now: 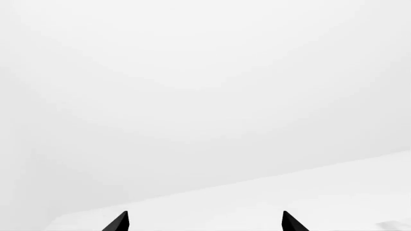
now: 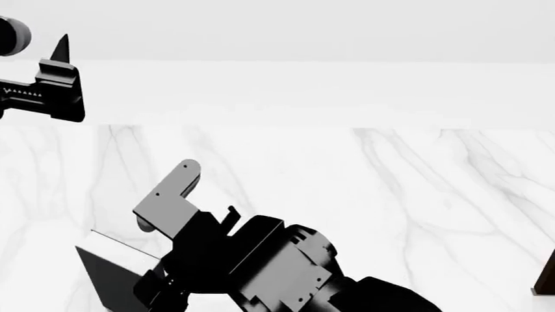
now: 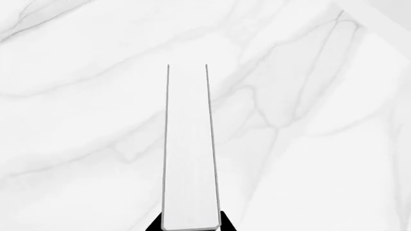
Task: Pick up the book on the left and place it on top of the shelf.
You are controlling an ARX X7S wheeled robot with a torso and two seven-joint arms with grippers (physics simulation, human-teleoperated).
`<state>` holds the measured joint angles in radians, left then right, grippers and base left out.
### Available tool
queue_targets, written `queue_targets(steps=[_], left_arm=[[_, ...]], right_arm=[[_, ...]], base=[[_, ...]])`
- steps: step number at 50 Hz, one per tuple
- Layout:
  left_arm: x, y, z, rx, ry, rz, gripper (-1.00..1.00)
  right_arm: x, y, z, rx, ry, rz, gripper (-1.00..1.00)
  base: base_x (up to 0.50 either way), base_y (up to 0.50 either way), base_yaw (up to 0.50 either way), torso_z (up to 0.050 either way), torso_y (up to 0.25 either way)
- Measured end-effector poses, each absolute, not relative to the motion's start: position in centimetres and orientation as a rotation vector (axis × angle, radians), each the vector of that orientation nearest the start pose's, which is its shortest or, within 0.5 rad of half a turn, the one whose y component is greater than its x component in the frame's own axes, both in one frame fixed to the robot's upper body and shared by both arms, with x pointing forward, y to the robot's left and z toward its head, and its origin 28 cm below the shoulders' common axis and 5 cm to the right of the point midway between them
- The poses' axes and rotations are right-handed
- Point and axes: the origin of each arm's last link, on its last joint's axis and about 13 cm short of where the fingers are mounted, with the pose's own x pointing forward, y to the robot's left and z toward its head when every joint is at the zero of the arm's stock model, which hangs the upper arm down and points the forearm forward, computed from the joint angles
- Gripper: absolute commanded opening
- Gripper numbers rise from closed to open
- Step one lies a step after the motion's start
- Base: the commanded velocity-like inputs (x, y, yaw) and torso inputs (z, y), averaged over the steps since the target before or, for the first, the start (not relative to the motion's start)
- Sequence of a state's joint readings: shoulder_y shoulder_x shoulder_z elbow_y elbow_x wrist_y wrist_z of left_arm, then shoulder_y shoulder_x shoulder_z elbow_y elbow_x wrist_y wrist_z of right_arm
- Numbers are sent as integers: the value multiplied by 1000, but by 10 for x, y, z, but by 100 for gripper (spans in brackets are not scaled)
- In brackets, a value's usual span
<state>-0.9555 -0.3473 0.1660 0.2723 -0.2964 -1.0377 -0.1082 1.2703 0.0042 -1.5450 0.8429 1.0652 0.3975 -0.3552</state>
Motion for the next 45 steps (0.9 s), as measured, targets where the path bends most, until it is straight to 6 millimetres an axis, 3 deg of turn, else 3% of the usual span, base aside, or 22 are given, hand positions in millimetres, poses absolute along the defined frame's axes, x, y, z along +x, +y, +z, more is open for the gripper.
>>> queue_targets(steps=[15,36,45], left_arm=[[313,250,264,210,-135,1,100],[312,250,267,211,-140,0,100],[312,250,268,211,-143,1,100]], right_arm=[[375,6,134,-423,530,1023,-100],[372,-14,198,-470,378,940,-100],[368,-27,218,-709,215,751,-100]], base=[[0,0,1,0,0],[0,0,0,0,1],[0,0,0,0,1]])
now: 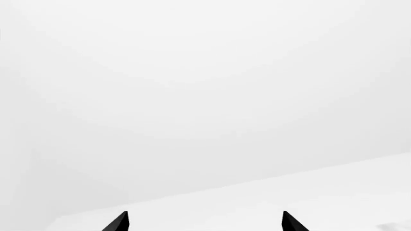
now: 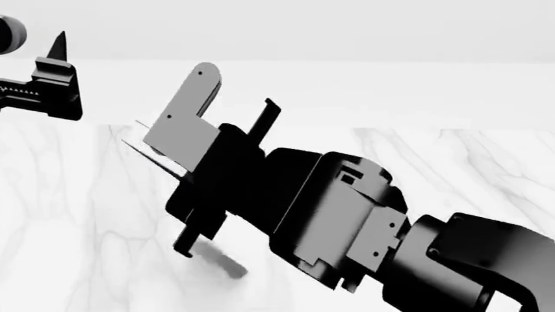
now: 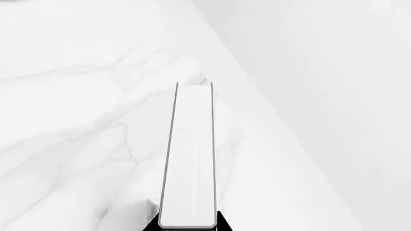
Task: Pick up the book on the left and place it on top of the shelf.
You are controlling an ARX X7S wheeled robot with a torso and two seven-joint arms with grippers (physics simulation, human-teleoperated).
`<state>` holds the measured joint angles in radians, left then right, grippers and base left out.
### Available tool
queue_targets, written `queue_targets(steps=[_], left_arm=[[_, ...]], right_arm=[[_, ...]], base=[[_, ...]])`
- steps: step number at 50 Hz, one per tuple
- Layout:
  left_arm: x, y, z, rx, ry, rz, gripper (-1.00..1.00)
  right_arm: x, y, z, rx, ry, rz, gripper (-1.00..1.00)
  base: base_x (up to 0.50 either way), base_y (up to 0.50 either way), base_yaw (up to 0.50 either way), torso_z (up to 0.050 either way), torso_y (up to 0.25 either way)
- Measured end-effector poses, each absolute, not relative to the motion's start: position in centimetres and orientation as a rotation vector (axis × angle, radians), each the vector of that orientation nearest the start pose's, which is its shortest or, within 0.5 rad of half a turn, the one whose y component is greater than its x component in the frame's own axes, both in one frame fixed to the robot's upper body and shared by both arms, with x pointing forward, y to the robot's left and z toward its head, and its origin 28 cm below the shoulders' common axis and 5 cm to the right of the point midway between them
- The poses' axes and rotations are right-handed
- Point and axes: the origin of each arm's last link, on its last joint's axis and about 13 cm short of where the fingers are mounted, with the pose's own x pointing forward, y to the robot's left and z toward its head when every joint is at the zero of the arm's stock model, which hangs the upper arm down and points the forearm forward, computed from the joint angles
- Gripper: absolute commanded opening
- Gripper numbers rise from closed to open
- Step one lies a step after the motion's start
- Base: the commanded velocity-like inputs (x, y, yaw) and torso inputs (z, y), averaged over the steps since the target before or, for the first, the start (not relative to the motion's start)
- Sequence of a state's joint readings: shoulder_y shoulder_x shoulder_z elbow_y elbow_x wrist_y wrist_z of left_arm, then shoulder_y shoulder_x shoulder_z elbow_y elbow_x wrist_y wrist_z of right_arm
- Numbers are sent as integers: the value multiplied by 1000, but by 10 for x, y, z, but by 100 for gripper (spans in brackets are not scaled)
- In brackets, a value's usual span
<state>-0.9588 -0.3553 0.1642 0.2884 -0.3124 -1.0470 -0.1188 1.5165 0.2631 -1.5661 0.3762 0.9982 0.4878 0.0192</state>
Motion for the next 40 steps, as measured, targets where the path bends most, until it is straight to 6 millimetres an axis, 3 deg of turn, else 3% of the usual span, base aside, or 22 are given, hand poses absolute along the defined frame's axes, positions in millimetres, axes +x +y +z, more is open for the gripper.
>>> queue_targets(steps=[13,25,33,40], left_arm=[[311,250,268,210,-146,0,100],[312,250,268,210,-147,-3,100],[312,249,268,210,-148,-5,100],[312,250,269,211,-149,-6,100]], right_arm=[[362,-43,226,-1141,-33,441,-100],[365,-55,234,-1352,-141,248,-100],[381,-67,242,-1434,-126,94,-100],[406,-81,250,-1457,-52,-48,-100]], base=[[0,0,0,0,2],[0,0,0,0,1],[0,0,0,0,3],[0,0,0,0,1]])
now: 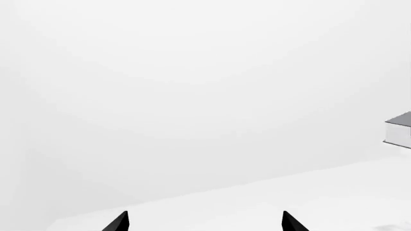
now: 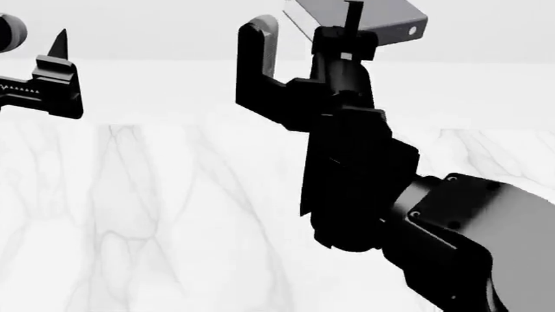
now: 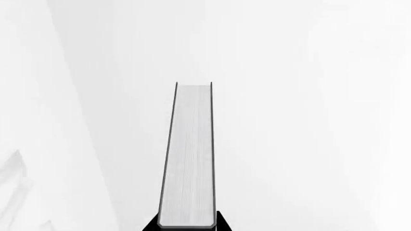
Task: Pick up the book on the left and place it on top of the shelf.
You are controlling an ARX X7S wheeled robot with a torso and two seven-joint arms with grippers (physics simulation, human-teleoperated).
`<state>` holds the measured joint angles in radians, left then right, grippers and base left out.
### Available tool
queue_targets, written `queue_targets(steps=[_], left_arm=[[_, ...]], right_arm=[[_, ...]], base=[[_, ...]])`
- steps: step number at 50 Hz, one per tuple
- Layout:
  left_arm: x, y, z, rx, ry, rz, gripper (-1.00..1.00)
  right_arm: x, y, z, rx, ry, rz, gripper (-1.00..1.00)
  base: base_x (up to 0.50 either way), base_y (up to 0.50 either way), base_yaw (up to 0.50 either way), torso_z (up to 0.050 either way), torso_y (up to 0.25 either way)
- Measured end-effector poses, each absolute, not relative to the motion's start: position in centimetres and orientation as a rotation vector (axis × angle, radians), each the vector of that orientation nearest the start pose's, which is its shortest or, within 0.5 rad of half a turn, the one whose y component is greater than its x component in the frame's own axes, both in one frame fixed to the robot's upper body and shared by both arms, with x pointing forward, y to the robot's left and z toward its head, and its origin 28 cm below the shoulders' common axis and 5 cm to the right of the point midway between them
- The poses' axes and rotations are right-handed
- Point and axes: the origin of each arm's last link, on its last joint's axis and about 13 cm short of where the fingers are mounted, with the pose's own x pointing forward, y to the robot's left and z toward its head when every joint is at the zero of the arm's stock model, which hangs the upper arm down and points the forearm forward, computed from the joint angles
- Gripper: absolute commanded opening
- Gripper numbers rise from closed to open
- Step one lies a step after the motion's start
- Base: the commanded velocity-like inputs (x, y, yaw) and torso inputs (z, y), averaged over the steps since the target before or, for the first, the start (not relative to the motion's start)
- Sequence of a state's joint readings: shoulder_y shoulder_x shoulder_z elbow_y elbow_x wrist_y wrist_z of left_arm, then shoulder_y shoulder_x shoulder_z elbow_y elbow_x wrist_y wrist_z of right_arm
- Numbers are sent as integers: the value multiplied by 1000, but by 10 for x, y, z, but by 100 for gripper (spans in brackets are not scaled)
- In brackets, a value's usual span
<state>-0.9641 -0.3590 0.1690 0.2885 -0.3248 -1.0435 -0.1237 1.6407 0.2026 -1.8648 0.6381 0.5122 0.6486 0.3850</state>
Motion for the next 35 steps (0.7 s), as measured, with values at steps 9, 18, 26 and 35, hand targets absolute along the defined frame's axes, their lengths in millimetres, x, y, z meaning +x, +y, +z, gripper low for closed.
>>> queue_targets(steps=[9,18,26,35], left_arm=[[312,250,270,211,-151,-6,100],[312,250,270,211,-151,-7,100],[312,249,270,211,-151,-9,100],[311,249,269,212,-150,-10,100]], right_arm=[[426,-109,260,-1437,86,-230,-100],[423,-140,266,-1379,249,-394,-100],[415,-166,269,-1313,407,-528,-100],[402,-188,265,-1278,580,-667,-100]], base=[[0,0,0,0,2],[0,0,0,0,1],[0,0,0,0,1],[0,0,0,0,1]])
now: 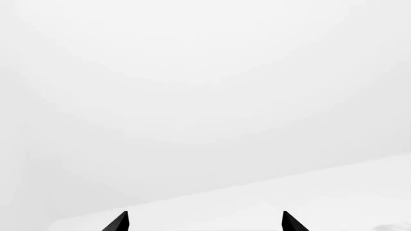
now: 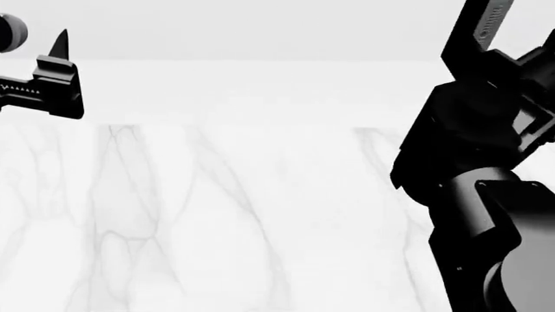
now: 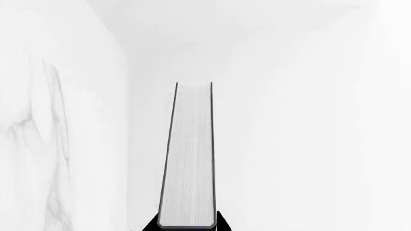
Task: Pick up the book on the left and place it on top of the shelf.
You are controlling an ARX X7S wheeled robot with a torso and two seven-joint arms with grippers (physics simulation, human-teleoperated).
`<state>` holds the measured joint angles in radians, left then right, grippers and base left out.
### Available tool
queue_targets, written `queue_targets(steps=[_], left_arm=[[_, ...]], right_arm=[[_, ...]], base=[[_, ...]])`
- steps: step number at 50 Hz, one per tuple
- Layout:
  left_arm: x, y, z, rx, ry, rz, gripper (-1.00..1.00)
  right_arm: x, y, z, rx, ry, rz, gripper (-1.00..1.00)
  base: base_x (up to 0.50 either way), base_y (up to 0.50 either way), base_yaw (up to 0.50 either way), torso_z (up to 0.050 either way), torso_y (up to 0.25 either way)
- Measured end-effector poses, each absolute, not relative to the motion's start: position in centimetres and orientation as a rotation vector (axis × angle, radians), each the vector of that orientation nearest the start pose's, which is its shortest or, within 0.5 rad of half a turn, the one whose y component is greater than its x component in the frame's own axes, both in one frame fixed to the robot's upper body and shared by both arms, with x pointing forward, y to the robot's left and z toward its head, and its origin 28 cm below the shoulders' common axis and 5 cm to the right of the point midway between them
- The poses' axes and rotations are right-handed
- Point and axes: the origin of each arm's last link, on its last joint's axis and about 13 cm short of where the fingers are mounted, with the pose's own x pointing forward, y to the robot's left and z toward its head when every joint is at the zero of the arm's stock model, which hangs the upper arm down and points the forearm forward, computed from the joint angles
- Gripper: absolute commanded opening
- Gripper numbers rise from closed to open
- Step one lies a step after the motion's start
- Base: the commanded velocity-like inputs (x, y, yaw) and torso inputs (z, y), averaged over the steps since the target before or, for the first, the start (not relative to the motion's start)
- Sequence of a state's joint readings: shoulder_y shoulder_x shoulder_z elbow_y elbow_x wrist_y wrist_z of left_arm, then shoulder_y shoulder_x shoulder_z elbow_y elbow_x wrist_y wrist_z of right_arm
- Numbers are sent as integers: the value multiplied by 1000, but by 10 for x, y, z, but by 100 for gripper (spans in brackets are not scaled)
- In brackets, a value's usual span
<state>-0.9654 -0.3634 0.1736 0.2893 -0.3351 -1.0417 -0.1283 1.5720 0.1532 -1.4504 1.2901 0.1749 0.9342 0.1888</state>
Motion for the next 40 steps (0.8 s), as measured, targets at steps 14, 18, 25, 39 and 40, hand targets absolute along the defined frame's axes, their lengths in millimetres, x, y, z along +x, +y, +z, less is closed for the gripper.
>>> queue_targets(steps=[14,18,25,39,40], left_arm=[[311,250,267,210,-146,-11,100],[311,250,266,210,-145,-10,100],[311,251,266,208,-145,-9,100],[310,252,265,207,-144,-8,100],[310,252,265,207,-144,-8,100]], right_arm=[[385,-209,258,-1220,796,-815,-100],[381,-213,255,-1193,849,-843,-100],[374,-216,249,-1149,931,-889,-100],[360,-226,240,-1150,1091,-978,-100],[360,-226,239,-1153,1101,-983,-100]], base=[[0,0,0,0,1],[0,0,0,0,3],[0,0,0,0,0],[0,0,0,0,1],[0,0,0,0,0]])
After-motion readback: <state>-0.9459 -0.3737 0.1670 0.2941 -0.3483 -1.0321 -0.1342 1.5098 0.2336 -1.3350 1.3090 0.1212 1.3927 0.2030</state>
